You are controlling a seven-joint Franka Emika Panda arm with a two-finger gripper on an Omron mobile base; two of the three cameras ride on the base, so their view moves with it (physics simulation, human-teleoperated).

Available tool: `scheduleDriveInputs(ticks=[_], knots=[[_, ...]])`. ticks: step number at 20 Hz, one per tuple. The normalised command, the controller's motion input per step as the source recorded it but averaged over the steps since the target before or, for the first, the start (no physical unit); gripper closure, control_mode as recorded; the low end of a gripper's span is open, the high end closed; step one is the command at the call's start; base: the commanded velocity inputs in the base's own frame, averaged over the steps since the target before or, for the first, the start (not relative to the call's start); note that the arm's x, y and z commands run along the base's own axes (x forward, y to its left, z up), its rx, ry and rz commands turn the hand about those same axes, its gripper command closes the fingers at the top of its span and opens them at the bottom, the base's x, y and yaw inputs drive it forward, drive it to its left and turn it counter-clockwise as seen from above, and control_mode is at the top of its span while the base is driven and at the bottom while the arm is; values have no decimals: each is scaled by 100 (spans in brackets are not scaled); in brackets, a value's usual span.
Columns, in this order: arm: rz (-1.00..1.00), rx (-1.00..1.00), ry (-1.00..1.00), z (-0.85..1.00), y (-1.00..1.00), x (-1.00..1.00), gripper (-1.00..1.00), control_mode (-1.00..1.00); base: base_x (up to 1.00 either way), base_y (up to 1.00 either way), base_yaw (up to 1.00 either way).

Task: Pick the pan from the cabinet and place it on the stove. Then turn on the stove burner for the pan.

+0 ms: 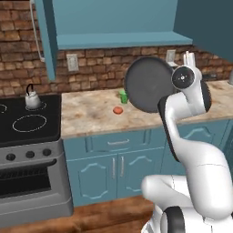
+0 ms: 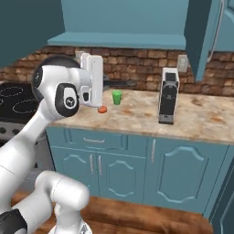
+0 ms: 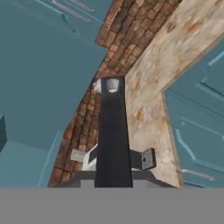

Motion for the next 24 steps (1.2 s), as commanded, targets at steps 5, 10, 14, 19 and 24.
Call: scheduleDriveInputs(ticks=[5,10,14,19,24], knots=[[0,0,0,0,0,0,100,100,-60,47,0],[0,0,0,0,0,0,100,100,-58,49,0],[0,0,0,0,0,0,100,100,-57,57,0],[0,0,0,0,0,0,100,100,-49,68,0],[0,0,0,0,0,0,100,100,-40,74,0]])
